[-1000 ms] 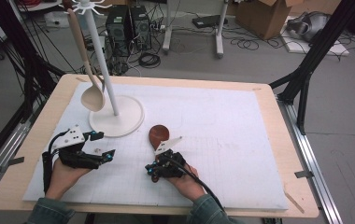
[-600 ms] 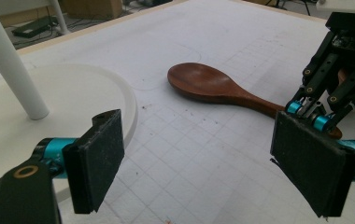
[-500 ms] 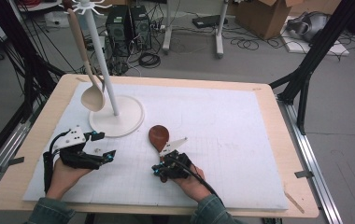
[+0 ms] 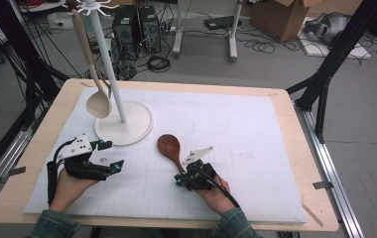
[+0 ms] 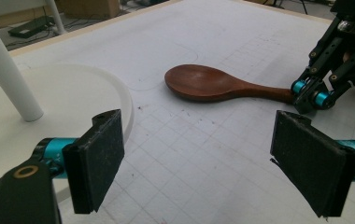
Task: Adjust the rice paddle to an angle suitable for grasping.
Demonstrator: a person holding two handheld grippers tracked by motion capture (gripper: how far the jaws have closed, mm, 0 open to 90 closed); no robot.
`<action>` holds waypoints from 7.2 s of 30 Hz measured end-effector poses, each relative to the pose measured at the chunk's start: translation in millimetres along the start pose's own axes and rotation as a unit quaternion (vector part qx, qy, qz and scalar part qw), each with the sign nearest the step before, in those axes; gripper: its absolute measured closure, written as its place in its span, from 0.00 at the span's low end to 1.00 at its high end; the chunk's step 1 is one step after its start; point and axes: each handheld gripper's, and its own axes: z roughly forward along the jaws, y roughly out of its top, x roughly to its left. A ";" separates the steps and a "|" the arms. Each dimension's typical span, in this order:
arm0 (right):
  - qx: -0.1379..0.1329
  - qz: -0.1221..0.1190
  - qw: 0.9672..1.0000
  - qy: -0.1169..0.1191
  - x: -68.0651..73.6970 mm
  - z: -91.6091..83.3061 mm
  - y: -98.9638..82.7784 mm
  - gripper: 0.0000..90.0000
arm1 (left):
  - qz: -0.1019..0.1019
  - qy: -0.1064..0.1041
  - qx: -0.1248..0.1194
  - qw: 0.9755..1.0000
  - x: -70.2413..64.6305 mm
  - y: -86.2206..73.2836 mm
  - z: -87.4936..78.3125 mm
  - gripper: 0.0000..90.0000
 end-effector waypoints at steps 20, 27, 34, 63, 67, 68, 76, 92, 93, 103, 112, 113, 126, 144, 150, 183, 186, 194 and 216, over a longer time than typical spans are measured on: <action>-0.001 0.027 0.999 -0.044 -24.2 -26.0 -17.6 0.99 | 0.001 -0.003 0.001 1.000 -1.3 -0.3 2.4 0.20; -0.004 0.035 0.998 -0.059 -32.8 -33.8 -21.1 0.99 | 0.002 -0.004 0.001 1.000 -1.1 -0.4 2.7 0.20; -0.007 0.040 0.996 -0.074 -41.0 -42.0 -23.7 0.99 | 0.002 -0.005 0.002 1.000 -1.4 -0.4 4.0 0.20; 0.001 -0.027 0.999 -0.045 -63.6 -21.6 14.5 0.71 | 0.000 -0.010 0.001 1.000 0.9 -0.9 3.3 0.20; 0.012 -0.028 0.998 -0.047 -64.9 -16.5 15.2 0.74 | 0.000 -0.010 0.001 1.000 1.6 -1.2 3.3 0.20; 0.012 -0.032 0.998 -0.048 -65.2 -15.3 15.4 0.74 | 0.000 -0.011 0.001 1.000 1.8 -1.1 3.3 0.20; 0.025 -0.046 0.997 -0.055 -66.2 -10.3 15.0 0.81 | -0.003 -0.011 0.001 1.000 1.9 -1.7 2.9 0.20; 0.021 -0.071 0.996 -0.040 -69.4 -10.7 14.4 0.87 | -0.004 -0.011 0.001 1.000 2.3 -2.2 3.0 0.20; 0.021 -0.073 0.996 -0.039 -69.2 -10.7 14.4 0.87 | -0.004 -0.011 0.001 1.000 2.2 -2.2 3.0 0.20; 0.020 -0.100 0.995 -0.003 -64.3 -7.8 16.0 0.87 | -0.002 -0.012 0.002 1.000 2.3 -2.1 3.1 0.20; 0.015 -0.124 0.992 0.026 -56.4 -4.9 18.3 0.88 | -0.001 -0.014 0.001 1.000 1.5 -1.9 3.8 0.20; 0.015 -0.126 0.991 0.030 -55.2 -4.5 18.7 0.88 | -0.001 -0.014 0.002 1.000 1.5 -1.9 4.0 0.20; 0.022 -0.165 0.983 0.080 -37.6 6.9 26.8 0.87 | 0.001 -0.020 0.001 1.000 0.5 -1.7 5.1 0.20; 0.038 -0.201 0.972 0.117 -13.9 24.7 37.3 0.87 | 0.003 -0.026 0.000 1.000 -0.4 -1.6 5.5 0.20; 0.042 -0.197 0.972 0.119 -14.5 27.2 36.8 0.87 | 0.004 -0.033 0.002 0.999 -1.5 -1.6 6.8 0.20; 0.019 -0.191 0.979 0.065 -16.0 4.6 10.5 0.79 | 0.048 -0.144 0.047 0.987 -20.3 16.6 45.4 0.38; 0.020 -0.194 0.979 0.067 -15.7 3.9 11.9 0.79 | 0.048 -0.153 0.052 0.986 -21.4 16.1 48.1 0.39; 0.024 -0.197 0.978 0.066 -14.4 1.4 16.6 0.79 | 0.052 -0.165 0.060 0.983 -23.8 15.7 53.2 0.41; 0.029 -0.199 0.977 0.065 -6.0 -11.2 33.6 0.79 | 0.069 -0.214 0.088 0.970 -39.4 13.5 81.8 0.49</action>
